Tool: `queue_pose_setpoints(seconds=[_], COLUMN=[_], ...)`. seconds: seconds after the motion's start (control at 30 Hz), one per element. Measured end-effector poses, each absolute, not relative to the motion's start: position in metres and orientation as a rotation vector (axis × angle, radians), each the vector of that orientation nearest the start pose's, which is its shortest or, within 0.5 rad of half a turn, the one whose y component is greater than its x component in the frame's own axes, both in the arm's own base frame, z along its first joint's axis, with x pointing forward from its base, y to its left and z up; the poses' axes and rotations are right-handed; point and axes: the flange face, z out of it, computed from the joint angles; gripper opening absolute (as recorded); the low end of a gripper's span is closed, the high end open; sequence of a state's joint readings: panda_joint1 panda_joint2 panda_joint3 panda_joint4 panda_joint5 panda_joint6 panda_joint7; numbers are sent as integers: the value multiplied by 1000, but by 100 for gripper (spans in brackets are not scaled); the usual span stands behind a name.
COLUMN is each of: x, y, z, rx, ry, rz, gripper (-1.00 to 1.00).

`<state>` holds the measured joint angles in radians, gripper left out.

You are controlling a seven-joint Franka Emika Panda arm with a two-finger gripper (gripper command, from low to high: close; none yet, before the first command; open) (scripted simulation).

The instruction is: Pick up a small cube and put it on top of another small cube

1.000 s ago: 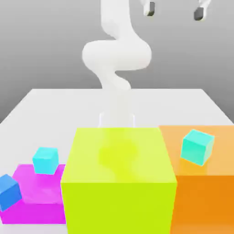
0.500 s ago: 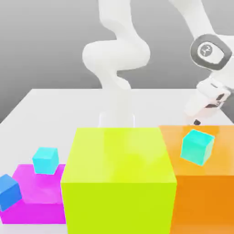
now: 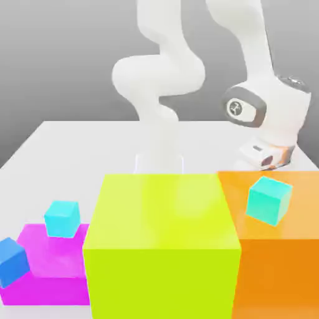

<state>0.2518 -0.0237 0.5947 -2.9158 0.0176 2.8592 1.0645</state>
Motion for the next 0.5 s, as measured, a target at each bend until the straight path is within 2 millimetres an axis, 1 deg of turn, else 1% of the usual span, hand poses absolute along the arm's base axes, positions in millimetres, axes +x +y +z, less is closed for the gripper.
queue_pose_setpoints(seconds=[0.07,0.13,0.23,0.4,0.43,0.5], x=[221,223,226,222,221,221], y=[248,248,249,247,246,246], z=[188,180,162,128,124,124], rx=[-3120,-3110,-3103,-3104,-3105,-3105], ry=[431,451,462,465,466,466], rz=[4,-2,-4,2,1,1], gripper=[0,0,0,0,-100,-100])
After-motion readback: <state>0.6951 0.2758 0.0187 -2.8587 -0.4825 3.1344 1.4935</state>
